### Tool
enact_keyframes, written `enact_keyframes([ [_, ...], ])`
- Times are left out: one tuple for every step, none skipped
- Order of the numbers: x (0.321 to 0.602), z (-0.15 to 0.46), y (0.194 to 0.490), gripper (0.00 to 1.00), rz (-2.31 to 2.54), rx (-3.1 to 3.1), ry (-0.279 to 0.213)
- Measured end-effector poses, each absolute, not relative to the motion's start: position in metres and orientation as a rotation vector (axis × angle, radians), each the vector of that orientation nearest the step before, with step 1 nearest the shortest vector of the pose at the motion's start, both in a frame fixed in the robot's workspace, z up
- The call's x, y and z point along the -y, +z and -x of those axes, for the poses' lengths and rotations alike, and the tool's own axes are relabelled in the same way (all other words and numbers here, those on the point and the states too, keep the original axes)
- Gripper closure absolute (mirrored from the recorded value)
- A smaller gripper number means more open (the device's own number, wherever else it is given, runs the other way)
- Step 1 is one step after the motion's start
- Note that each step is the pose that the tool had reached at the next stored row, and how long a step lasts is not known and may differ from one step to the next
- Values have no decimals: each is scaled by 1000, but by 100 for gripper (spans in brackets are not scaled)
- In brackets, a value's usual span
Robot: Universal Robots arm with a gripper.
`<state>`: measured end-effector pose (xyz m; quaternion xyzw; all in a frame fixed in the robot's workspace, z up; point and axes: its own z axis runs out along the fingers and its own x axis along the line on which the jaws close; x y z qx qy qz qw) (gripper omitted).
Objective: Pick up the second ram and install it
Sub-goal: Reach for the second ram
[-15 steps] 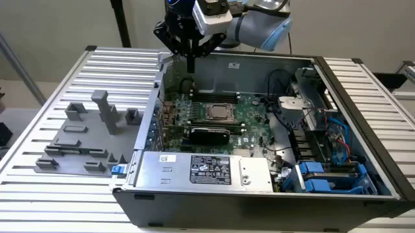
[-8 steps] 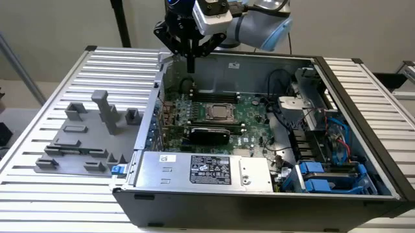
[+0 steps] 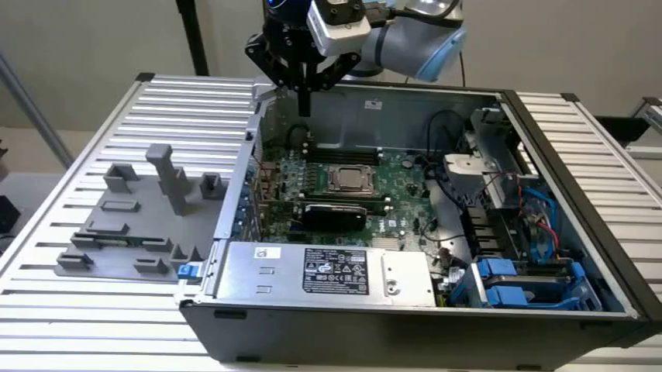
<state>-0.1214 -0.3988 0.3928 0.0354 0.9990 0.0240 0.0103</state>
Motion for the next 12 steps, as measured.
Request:
enact_keyframes([
  [399,122,393,100,-111,-3118,75],
  [399,123,393,100,-111,-3118,74],
  [400,125,393,100,-111,-3118,75],
  [401,129,393,100,-110,-3118,75],
  [402,134,393,100,-110,-3118,75],
  [403,138,393,100,-110,-3118,75],
  [404,143,393,100,-110,-3118,75],
  [405,148,393,100,-110,-3118,75],
  [406,152,393,100,-110,-3118,75],
  [408,157,393,100,-110,-3118,75],
  [409,161,393,100,-111,-3118,75],
  [409,166,393,100,-110,-3118,75],
])
